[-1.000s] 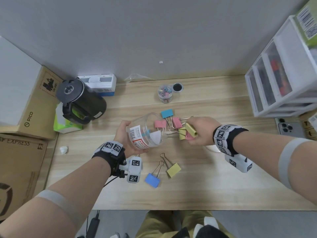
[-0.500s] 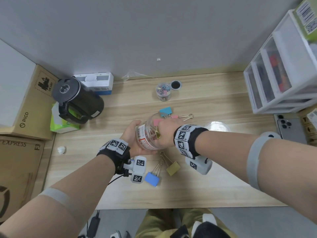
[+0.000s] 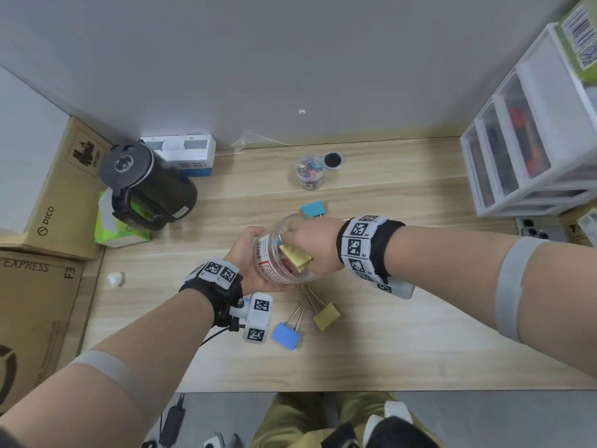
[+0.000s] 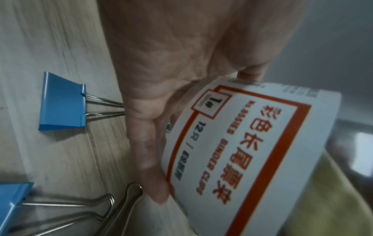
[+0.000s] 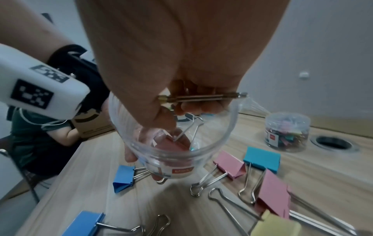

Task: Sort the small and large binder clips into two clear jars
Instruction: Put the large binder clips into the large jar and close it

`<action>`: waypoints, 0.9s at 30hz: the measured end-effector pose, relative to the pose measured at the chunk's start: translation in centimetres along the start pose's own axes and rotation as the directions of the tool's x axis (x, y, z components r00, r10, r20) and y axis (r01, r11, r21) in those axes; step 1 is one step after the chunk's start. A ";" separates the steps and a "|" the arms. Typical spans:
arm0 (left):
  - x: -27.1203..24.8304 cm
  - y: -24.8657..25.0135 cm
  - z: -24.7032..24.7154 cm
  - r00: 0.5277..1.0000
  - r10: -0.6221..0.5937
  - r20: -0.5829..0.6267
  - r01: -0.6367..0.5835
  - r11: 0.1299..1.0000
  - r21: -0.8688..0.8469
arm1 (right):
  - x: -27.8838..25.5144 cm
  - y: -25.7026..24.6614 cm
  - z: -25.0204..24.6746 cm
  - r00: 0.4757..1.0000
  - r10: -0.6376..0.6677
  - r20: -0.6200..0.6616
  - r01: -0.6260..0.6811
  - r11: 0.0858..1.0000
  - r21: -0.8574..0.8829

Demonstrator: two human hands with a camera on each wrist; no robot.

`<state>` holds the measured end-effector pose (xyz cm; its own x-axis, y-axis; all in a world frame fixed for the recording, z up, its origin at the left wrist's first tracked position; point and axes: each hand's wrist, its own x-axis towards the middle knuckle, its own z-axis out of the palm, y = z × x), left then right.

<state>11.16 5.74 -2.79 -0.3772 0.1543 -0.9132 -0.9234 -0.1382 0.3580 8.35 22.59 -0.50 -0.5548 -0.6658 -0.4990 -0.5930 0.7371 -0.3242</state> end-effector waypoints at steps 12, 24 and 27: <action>-0.1 0.2 0.5 0.999 -0.014 0.048 0.007 0.989 0.145 | 0.4 -2.2 0.9 0.975 -0.182 -0.130 0.187 0.982 0.024; 0.1 -0.5 -1.1 0.999 0.007 0.049 -0.012 0.994 0.111 | -2.5 0.3 0.0 0.803 -0.129 -0.582 0.235 0.966 0.110; 0.0 -0.6 -2.1 1.000 -0.009 0.008 0.008 0.998 0.066 | -2.6 2.7 -0.2 0.784 0.089 -0.614 0.080 0.967 0.242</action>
<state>11.90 3.75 -3.45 -0.3696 0.1630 -0.9148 -0.9292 -0.0724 0.3625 8.03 26.29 0.11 -0.8461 -0.5279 0.0736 -0.4767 0.6878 -0.5474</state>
